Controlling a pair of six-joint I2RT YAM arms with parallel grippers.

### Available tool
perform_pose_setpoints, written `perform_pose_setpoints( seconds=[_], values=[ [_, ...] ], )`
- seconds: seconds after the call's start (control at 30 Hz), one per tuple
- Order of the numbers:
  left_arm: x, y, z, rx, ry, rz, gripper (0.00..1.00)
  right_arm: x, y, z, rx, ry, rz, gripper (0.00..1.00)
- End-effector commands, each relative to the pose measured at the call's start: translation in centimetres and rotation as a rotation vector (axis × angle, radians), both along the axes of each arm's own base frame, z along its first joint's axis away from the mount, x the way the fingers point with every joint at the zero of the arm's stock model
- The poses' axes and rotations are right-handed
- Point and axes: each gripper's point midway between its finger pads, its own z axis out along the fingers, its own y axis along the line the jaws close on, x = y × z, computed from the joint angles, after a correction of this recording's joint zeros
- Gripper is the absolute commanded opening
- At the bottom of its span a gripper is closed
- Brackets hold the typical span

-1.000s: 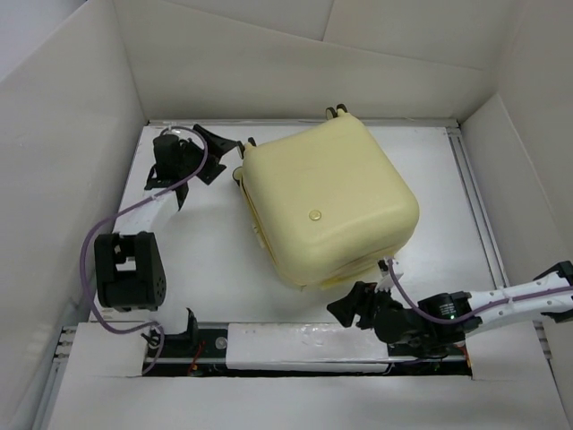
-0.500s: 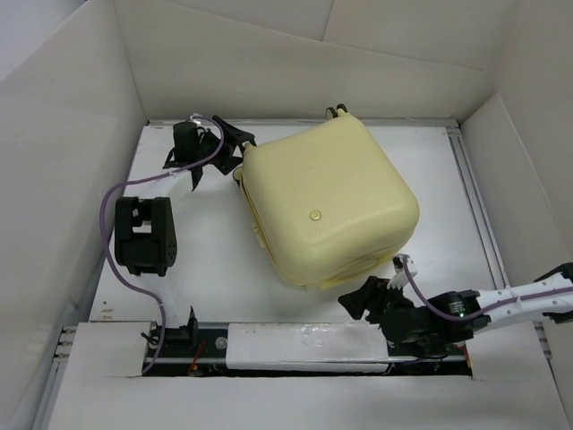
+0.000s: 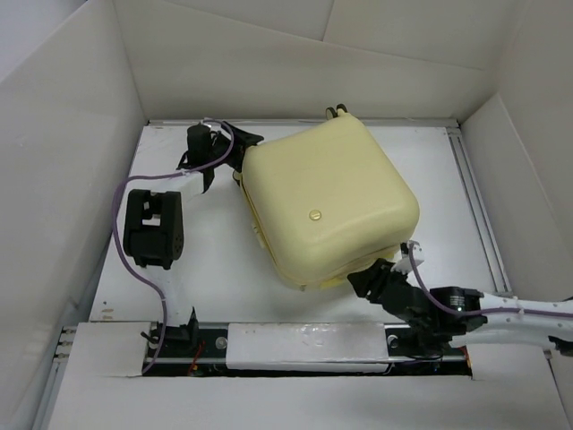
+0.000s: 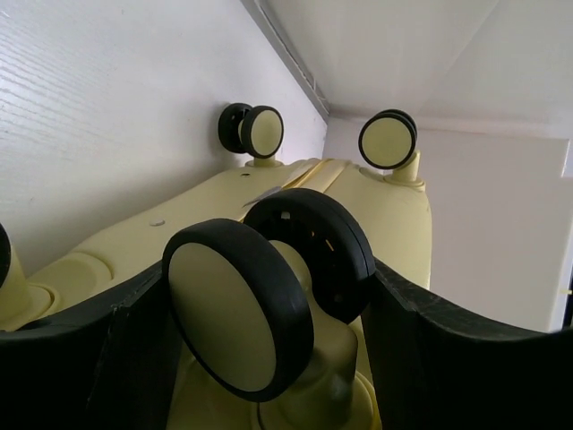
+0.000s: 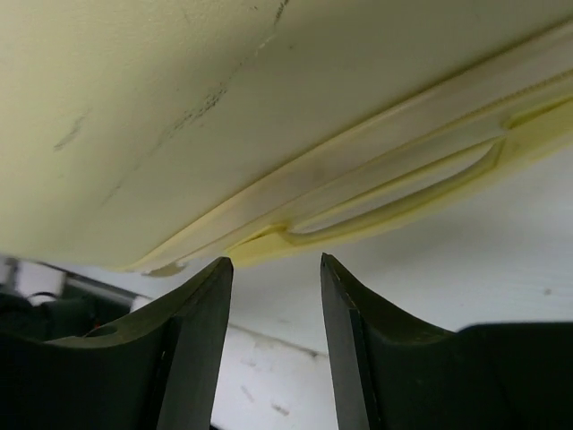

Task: Pack the luggage

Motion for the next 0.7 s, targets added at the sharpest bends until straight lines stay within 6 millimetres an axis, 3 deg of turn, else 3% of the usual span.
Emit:
perform_pose_setpoints(
  seconds=[0.0, 0.13, 0.17, 0.2, 0.23, 0.27, 0.3, 0.33, 0.37, 0.4, 0.43, 0.47, 0.5, 0.6, 0.67],
  values=[
    [0.2, 1.2, 5.1, 0.017, -0.18, 0.038, 0.01, 1.9, 2.3, -0.3, -0.022, -0.022, 0.054, 0.49],
    [-1.0, 4.2, 4.3, 0.079, -0.162, 0.099, 0.0, 5.4, 2.4, -1.4, -0.08, -0.025, 0.073, 0.46],
    [-1.5, 5.5, 5.4, 0.095, -0.183, 0.132, 0.0, 6.4, 2.7, -1.5, -0.083, -0.034, 0.066, 0.46],
    [-2.3, 6.3, 4.1, 0.121, -0.167, 0.147, 0.0, 7.3, 2.2, -1.7, -0.122, -0.054, 0.068, 0.45],
    [-3.0, 6.8, 3.8, 0.131, -0.159, 0.153, 0.0, 9.2, 1.3, -1.1, -0.13, -0.069, 0.019, 0.45],
    [-3.9, 7.8, 4.8, 0.134, -0.174, 0.181, 0.0, 10.2, 2.1, 0.9, -0.09, -0.107, 0.053, 0.45],
    [-4.6, 8.2, 4.7, 0.144, -0.176, 0.187, 0.0, 11.5, 2.1, 0.6, -0.15, -0.118, 0.082, 0.45],
    [-5.8, 8.3, 3.1, 0.15, -0.141, 0.193, 0.0, 13.7, 0.8, 1.5, -0.161, -0.129, 0.042, 0.45],
    [-6.7, 8.3, 2.9, 0.159, -0.144, 0.19, 0.0, 15.0, 1.8, 4.3, -0.13, -0.174, 0.092, 0.45],
    [-7.7, 8.7, 4.4, 0.157, -0.18, 0.202, 0.0, 16.6, 1.9, 3.8, -0.163, -0.155, 0.1, 0.45],
    [-9.1, 8.7, 2.9, 0.17, -0.152, 0.195, 0.0, 17.9, 1.9, 4.6, -0.189, -0.175, 0.112, 0.45],
    [-10.0, 8.8, 2.7, 0.175, -0.147, 0.205, 0.0, 19.5, 1.3, 5.4, -0.193, -0.183, 0.097, 0.45],
    [-11.2, 8.8, 4.3, 0.183, -0.201, 0.205, 0.0, 20.4, 2.3, 7.8, -0.167, -0.216, 0.144, 0.46],
    [-13.1, 9.3, 3.6, 0.232, -0.182, 0.218, 0.0, 20.5, 3.1, 7.9, -0.192, -0.183, 0.169, 0.49],
    [-13.7, 10.4, 4.7, 0.258, -0.208, 0.237, 0.0, 18.4, 2.2, 7.6, -0.189, -0.178, 0.131, 0.51]
  ],
)
